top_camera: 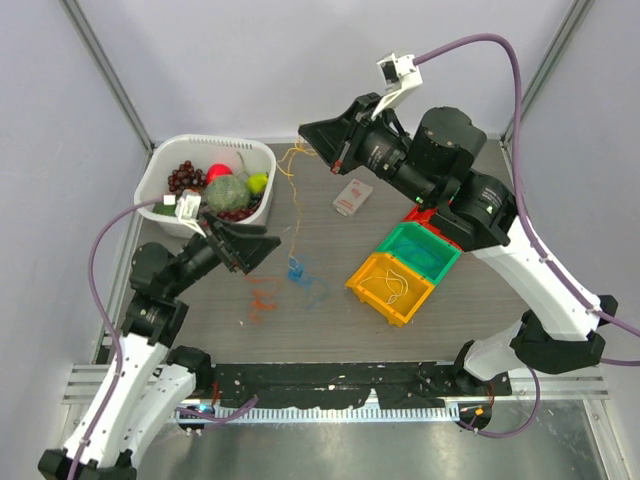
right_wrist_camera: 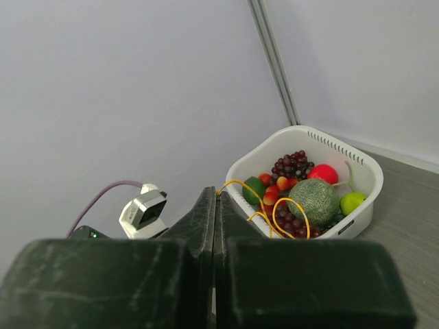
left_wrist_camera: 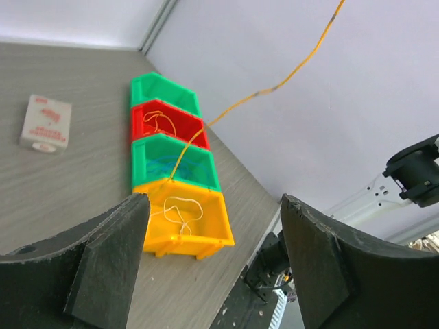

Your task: Untangle the cables

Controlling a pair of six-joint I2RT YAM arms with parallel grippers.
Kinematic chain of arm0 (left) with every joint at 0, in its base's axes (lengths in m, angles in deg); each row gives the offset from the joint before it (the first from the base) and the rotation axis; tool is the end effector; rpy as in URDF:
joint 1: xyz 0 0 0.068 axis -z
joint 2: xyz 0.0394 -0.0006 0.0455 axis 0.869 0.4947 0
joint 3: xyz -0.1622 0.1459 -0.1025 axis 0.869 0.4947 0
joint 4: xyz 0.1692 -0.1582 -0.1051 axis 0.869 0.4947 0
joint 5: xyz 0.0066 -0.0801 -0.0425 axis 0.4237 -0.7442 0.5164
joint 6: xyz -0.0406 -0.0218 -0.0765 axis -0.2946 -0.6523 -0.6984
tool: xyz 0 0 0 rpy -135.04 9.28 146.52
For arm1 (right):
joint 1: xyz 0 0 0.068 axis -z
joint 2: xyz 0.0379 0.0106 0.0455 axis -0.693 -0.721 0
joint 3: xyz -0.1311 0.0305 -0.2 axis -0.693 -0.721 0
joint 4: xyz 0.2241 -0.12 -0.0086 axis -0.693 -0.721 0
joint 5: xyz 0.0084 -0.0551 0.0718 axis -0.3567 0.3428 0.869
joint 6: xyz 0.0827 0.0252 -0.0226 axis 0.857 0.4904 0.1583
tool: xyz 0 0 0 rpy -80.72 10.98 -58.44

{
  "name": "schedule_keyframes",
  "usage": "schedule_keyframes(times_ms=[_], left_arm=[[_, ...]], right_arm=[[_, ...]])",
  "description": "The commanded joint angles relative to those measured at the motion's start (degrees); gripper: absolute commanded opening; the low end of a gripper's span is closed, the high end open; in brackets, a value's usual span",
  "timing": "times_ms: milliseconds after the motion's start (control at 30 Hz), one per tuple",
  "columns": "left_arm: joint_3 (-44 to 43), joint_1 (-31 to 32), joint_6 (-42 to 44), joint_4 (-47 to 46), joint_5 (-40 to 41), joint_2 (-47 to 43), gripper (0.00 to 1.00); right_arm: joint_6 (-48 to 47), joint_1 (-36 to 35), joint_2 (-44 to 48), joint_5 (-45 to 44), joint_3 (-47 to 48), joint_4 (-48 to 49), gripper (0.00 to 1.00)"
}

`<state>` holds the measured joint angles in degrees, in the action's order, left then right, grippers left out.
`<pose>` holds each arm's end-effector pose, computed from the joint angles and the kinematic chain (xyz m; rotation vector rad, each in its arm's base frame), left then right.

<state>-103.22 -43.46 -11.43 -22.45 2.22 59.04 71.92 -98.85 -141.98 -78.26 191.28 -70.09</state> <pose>0.1758 -0.0988 0.3360 0.1379 1.5880 -1.2687 0.1830 0.2444 0.5458 -0.3305 1.4594 1.0068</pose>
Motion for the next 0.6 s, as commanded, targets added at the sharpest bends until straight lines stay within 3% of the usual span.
schedule_keyframes(times_ms=[0,267,333,433,567], left_arm=[[-4.46,1.39,0.01,-14.78,-3.68,8.95,0.81],[-11.50,12.72,8.18,-19.10,0.80,25.04,0.76],[-11.07,14.14,8.89,-19.19,2.28,29.17,0.61],[-3.54,14.05,8.63,-19.71,10.26,28.93,0.38],[7.11,13.97,9.16,-17.36,20.92,25.50,0.27]], right_arm=[[2.60,0.22,-1.65,1.81,3.25,3.06,0.01],[6.82,0.31,-4.11,4.98,7.03,5.53,0.01],[7.35,0.40,-4.47,5.07,8.61,5.79,0.01],[7.35,0.40,-4.99,4.72,13.52,5.71,0.01],[7.62,0.40,-5.08,3.58,20.55,6.05,0.01]])
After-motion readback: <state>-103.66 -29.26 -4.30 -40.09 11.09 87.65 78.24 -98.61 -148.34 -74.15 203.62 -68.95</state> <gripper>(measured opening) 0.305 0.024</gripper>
